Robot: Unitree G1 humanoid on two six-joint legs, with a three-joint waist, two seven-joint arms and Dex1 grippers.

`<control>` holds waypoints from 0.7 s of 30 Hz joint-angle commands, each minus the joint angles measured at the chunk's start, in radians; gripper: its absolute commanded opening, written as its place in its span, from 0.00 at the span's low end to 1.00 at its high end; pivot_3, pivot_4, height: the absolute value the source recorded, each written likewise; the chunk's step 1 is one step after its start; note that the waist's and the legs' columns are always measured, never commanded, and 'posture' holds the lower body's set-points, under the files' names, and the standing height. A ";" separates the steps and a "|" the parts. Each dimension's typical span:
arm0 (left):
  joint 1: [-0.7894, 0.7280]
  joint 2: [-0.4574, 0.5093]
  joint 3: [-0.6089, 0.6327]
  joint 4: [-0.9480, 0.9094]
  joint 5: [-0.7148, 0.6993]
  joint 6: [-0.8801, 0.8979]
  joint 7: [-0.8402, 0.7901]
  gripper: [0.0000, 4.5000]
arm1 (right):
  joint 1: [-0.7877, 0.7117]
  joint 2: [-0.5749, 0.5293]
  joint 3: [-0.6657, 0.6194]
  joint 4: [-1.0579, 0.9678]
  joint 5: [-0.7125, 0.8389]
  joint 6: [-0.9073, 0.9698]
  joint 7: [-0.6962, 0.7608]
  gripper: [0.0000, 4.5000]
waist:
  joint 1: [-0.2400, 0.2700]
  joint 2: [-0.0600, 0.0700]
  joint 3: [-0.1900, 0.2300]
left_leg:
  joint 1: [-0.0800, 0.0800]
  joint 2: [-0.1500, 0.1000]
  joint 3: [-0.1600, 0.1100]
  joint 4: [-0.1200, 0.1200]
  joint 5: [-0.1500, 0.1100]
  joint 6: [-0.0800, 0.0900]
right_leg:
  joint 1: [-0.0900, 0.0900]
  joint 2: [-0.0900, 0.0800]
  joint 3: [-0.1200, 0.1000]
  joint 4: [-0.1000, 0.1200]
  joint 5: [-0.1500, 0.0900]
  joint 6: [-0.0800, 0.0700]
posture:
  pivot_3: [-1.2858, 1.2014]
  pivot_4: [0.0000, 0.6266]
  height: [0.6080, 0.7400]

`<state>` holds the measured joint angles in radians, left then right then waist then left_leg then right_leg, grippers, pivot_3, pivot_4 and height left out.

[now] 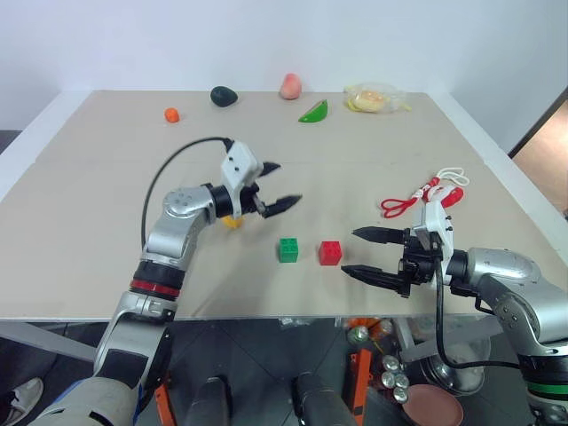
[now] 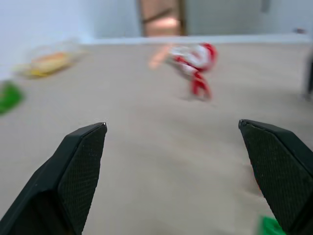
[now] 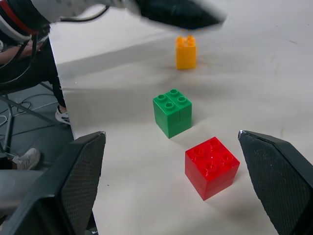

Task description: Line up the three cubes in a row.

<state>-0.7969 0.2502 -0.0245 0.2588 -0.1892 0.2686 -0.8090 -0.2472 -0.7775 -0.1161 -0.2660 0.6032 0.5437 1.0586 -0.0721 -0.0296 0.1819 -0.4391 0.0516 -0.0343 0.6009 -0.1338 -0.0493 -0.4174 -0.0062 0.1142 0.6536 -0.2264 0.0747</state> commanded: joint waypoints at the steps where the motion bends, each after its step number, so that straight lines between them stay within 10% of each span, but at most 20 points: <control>1: 0.026 0.017 0.088 -0.120 -0.021 0.132 0.161 0.99 | -0.006 0.003 -0.013 -0.025 0.011 -0.006 -0.007 1.00 | 0.000 0.000 0.000 | 0.000 0.000 0.000 0.000 0.000 0.000 | 0.000 0.000 0.000 0.000 0.000 0.000 | 0.52 0.24 1.00; 21: 0.211 0.037 0.107 -0.257 -0.023 0.315 0.359 0.99 | -0.074 0.091 -0.036 -0.049 0.007 -0.007 -0.150 1.00 | 0.000 0.000 0.000 | 0.001 0.000 0.000 0.000 0.000 0.000 | 0.000 0.000 0.000 0.000 0.001 0.000 | 0.52 0.24 1.00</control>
<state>-0.5859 0.2732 0.0795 0.0216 -0.2060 0.5970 -0.4504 -0.2981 -0.6882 -0.1183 -0.2862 0.5954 0.5421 0.9305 -0.0723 -0.0296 0.1819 -0.4386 0.0514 -0.0346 0.6011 -0.1336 -0.0496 -0.4171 -0.0062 0.1141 0.6536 -0.2257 0.0747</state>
